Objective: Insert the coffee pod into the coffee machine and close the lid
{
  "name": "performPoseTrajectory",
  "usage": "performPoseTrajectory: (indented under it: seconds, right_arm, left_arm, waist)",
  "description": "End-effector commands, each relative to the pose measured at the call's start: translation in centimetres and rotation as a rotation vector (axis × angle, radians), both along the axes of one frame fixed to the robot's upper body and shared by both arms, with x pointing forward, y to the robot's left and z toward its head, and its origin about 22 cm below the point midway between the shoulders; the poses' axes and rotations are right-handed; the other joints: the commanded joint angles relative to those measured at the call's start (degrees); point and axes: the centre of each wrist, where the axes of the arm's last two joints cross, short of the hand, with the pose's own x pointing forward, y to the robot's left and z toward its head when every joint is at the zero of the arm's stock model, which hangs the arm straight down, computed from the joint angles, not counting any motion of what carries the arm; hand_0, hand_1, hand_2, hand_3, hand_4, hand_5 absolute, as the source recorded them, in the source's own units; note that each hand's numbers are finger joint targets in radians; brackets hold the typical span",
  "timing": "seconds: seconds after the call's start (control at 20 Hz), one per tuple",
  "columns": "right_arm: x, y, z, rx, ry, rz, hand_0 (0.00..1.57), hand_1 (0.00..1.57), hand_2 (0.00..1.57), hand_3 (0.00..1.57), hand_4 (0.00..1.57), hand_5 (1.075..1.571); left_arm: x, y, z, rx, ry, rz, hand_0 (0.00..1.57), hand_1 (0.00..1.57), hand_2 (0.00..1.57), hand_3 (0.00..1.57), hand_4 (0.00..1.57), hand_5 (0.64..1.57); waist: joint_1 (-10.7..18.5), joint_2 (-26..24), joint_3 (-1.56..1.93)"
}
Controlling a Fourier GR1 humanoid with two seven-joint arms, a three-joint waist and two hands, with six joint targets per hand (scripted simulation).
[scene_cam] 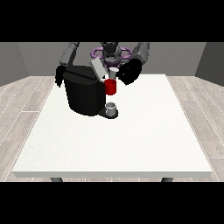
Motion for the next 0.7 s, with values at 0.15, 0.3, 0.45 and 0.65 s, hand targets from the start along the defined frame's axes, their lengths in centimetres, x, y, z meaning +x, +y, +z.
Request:
performPoseTrajectory:
  seconds: [0.15, 0.3, 0.45, 0.65]
  right_arm:
    - [0.4, -0.9, 0.6, -0.012, -0.054, 0.032, 0.0, 0.0, 0.0, 0.0, 0.29, 1.571]
    - [2.3, -0.8, 2.1, -0.006, -0.067, -0.007, 0.0, 0.0, 0.0, 0.0, 0.17, 1.571]
    - [1.8, -0.3, 1.3, 0.02, -0.04, -0.021, 0.0, 0.0, 0.0, 0.0, 0.24, 1.571]
    - [2.5, -1.7, 1.2, 0.0, -0.039, -0.04, 0.0, 0.0, 0.0, 0.0, 0.19, 1.571]
  left_arm:
    - [0.4, 1.3, 2.5, -0.05, -0.058, 0.031, 1.44, 1.44, 1.48, 1.39, 0.6, 1.571]
    - [0.4, 1.0, 4.4, 0.027, -0.075, 0.014, 1.46, 1.46, 1.48, 1.34, 0.62, 1.571]
    - [0.3, 2.3, 3.7, 0.052, -0.05, 0.005, 1.4, 1.4, 1.46, 1.35, 0.66, 1.571]
    - [0.4, -0.2, 4.5, 0.089, -0.076, -0.011, 1.48, 1.48, 1.5, 1.4, 0.7, 1.571]
  waist:
    - [-2.25, 3.7, -0.01]
    - [-0.57, 5.78, 0.01]
    - [-0.18, 4.5, 0.0]
    - [0.34, 5.56, 0.02]
